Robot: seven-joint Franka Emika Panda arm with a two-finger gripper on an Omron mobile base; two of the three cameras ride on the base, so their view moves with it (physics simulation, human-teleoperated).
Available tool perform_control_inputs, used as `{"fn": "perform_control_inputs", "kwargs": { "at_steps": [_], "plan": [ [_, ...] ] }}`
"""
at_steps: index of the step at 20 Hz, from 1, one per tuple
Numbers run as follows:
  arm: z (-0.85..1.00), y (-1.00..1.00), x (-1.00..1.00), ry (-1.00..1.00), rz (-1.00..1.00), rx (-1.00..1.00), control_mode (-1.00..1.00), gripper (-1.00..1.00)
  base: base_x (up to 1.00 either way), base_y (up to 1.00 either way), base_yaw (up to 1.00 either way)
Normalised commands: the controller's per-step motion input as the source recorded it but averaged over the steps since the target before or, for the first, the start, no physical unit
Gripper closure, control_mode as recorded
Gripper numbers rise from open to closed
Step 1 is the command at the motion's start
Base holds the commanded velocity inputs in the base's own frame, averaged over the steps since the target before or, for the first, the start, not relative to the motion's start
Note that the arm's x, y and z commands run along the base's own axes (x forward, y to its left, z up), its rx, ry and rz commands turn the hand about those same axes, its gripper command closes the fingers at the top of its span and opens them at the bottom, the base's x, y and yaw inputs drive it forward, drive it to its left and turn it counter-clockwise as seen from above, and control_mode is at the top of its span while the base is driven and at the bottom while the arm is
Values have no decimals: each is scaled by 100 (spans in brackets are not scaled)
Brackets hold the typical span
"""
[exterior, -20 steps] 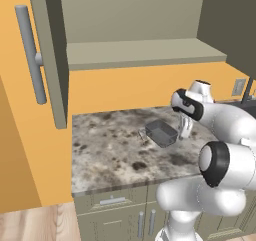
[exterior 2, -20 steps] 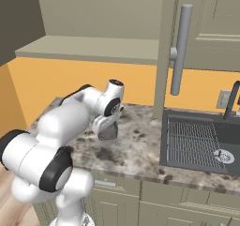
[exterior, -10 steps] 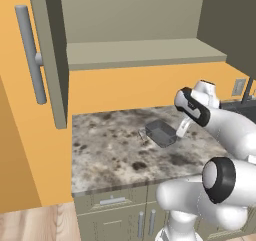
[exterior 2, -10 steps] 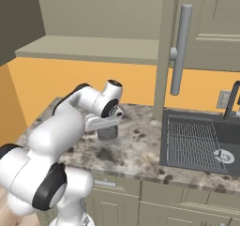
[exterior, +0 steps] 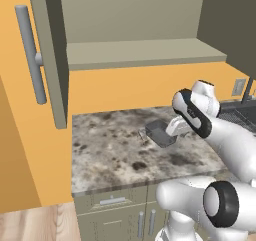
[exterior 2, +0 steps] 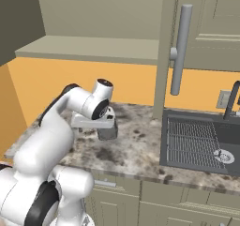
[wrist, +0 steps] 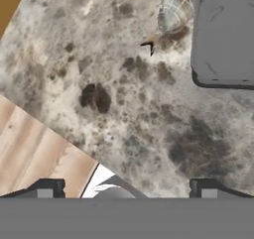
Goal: Retrieve the tupperware from the cabinet, then place the raw meat into the tupperware to avoid contamination.
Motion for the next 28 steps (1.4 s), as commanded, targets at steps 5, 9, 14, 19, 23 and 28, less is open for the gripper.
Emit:
{"fn": "perform_control_inputs", "kwargs": {
  "at_steps": [5,9,14,19,23,28],
  "plan": [
    [18,37,-13,0,-20,-7,-100,-100,0,0,0],
    [1,40,-14,0,-18,-8,-100,-100,0,0,0],
    [0,36,-11,0,-17,-7,-100,-100,0,0,0],
    [-2,29,0,0,-17,-6,-100,-100,0,0,0],
    [-15,17,22,0,-16,-6,-100,-100,0,0,0],
    [-16,9,34,-1,-11,-7,-100,-100,0,0,0]
  ]
}}
